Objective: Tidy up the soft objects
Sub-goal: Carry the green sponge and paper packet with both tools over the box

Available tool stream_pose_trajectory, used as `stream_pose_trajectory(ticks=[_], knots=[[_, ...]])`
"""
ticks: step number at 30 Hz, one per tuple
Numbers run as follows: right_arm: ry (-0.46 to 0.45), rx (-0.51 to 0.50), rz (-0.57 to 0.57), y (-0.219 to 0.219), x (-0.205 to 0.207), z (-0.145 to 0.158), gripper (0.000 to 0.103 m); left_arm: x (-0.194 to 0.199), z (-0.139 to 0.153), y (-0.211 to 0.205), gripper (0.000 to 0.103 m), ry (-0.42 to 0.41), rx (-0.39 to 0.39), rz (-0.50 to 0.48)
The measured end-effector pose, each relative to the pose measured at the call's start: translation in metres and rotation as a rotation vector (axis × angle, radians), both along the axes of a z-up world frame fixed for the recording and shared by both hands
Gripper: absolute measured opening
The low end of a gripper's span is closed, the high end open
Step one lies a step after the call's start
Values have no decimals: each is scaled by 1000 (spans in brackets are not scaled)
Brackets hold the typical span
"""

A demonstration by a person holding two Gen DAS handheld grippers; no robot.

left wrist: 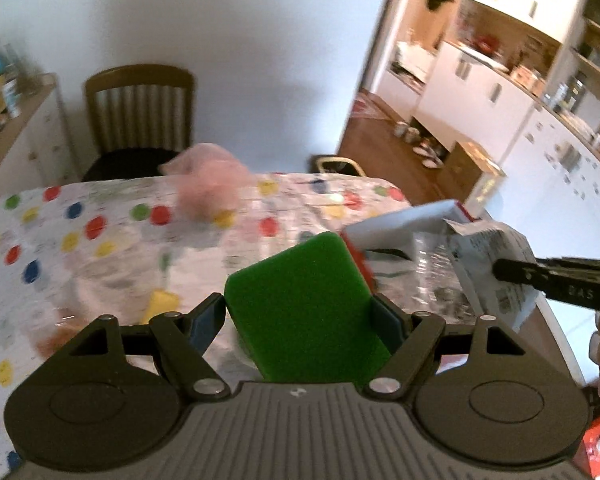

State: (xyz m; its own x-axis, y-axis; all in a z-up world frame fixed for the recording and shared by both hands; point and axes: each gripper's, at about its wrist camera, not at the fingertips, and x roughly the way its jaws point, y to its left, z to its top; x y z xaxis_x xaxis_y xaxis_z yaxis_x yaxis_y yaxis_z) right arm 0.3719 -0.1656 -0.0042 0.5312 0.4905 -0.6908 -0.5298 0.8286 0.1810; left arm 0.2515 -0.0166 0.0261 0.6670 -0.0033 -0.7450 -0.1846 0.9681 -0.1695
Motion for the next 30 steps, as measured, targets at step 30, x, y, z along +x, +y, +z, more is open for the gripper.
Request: stream_pose_trajectory(ticks=[30], knots=[[84,-101,-240,-69,117,-88,24,180,-99,-134,79,124,48,-136]])
